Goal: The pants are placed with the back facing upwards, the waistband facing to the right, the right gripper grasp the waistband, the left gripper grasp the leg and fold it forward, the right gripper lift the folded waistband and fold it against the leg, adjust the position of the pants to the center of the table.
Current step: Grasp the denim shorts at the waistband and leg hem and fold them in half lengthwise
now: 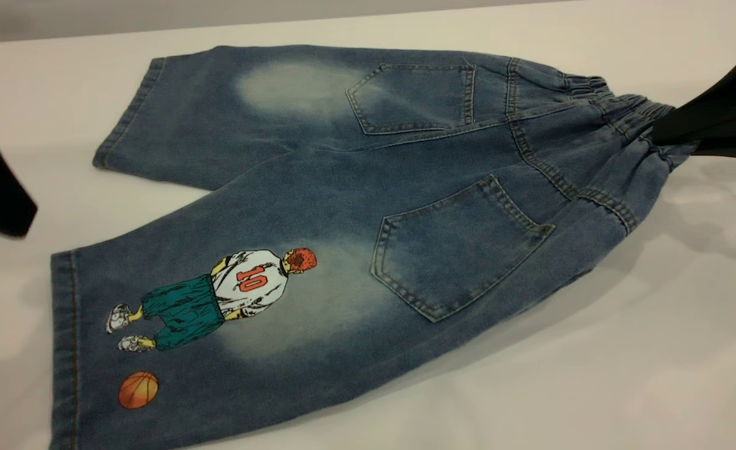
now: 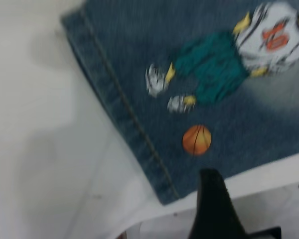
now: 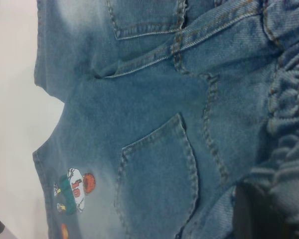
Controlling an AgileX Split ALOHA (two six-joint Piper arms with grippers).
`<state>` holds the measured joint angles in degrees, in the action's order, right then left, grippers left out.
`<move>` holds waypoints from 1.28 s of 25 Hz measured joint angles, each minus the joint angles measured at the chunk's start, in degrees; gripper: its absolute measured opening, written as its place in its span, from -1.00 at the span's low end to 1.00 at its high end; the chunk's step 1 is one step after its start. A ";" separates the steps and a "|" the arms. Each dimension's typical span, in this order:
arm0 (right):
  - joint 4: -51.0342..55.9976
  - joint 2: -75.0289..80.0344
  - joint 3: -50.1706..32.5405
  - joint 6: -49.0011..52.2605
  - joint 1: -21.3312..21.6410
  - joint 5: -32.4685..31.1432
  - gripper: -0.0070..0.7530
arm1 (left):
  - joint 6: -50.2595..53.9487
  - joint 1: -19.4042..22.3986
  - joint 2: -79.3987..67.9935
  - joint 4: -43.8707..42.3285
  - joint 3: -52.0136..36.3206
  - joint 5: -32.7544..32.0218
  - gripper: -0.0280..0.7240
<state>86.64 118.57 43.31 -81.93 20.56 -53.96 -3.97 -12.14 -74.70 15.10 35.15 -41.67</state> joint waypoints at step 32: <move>-0.66 0.00 0.00 -0.16 -0.05 -0.05 -0.89 | -11.86 0.00 -22.65 12.32 -7.75 12.55 0.13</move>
<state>85.98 118.57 43.31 -82.09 20.51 -54.01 -15.83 -12.14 -97.34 27.43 27.41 -29.12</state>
